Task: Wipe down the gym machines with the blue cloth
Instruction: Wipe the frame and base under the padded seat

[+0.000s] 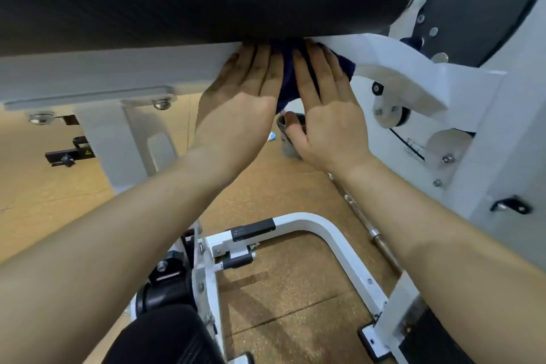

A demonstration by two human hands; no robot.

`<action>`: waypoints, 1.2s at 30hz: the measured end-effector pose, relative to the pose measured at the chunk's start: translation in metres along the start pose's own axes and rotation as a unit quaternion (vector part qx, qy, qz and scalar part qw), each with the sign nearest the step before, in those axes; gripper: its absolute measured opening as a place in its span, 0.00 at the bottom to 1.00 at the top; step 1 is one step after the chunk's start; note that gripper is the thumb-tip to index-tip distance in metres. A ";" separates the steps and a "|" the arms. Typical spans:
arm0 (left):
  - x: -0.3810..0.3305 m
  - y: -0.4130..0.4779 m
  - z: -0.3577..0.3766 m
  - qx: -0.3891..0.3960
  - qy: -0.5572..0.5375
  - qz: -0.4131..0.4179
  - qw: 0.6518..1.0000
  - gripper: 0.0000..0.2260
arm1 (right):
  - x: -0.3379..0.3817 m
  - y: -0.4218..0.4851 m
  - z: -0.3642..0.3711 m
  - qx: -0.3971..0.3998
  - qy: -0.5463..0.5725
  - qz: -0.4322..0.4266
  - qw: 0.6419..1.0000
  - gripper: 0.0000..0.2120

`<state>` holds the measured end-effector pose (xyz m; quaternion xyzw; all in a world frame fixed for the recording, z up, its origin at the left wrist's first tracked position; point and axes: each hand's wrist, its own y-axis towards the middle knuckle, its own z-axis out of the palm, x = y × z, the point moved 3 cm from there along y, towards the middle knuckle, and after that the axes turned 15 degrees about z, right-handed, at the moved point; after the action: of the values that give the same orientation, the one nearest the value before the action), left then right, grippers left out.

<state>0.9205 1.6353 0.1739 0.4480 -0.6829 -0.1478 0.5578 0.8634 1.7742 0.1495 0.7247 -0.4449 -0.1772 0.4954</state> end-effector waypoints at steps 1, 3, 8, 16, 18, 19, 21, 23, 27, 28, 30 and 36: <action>-0.008 0.009 0.001 -0.004 -0.002 0.014 1.000 0.28 | -0.013 0.001 -0.003 0.005 -0.009 0.005 1.000 0.37; -0.024 0.030 0.006 -0.013 -0.017 0.035 0.999 0.24 | -0.039 0.005 -0.009 0.011 -0.020 0.022 1.000 0.39; -0.072 0.095 0.024 -0.025 -0.082 0.060 0.995 0.22 | -0.102 0.006 -0.025 0.026 -0.053 0.091 0.994 0.40; -0.126 0.138 0.030 -0.033 -0.138 0.147 0.979 0.18 | -0.147 -0.030 -0.034 0.032 -0.074 0.219 0.972 0.39; -0.115 0.137 0.033 -0.038 -0.134 0.115 0.984 0.17 | -0.140 -0.014 -0.033 0.045 -0.033 0.206 0.977 0.37; -0.107 0.136 0.034 -0.044 -0.129 0.084 0.987 0.16 | -0.136 -0.002 -0.031 0.057 -0.005 0.193 0.979 0.37; -0.097 0.135 0.038 -0.052 -0.129 0.020 0.990 0.16 | -0.130 0.020 -0.031 0.076 0.040 0.162 0.983 0.37; -0.102 0.137 0.041 -0.051 -0.133 0.002 0.990 0.18 | -0.135 0.024 -0.034 0.086 0.045 0.145 0.985 0.37; -0.136 0.145 0.040 -0.052 -0.126 0.070 0.988 0.21 | -0.157 -0.012 -0.046 0.091 -0.006 0.187 0.978 0.39; -0.141 0.146 0.040 -0.051 -0.127 0.079 0.987 0.22 | -0.159 -0.021 -0.046 0.092 -0.009 0.203 0.975 0.40; -0.146 0.143 0.043 -0.044 -0.148 0.095 0.983 0.21 | -0.157 -0.028 -0.045 0.078 0.022 0.223 0.971 0.38; -0.114 0.109 0.034 -0.062 -0.132 0.087 0.986 0.21 | -0.129 -0.015 -0.039 0.073 0.179 0.224 0.955 0.30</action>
<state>0.8384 1.7738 0.1668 0.3282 -0.7761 -0.1986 0.5005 0.8276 1.9033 0.1301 0.6602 -0.5116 0.1043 0.5399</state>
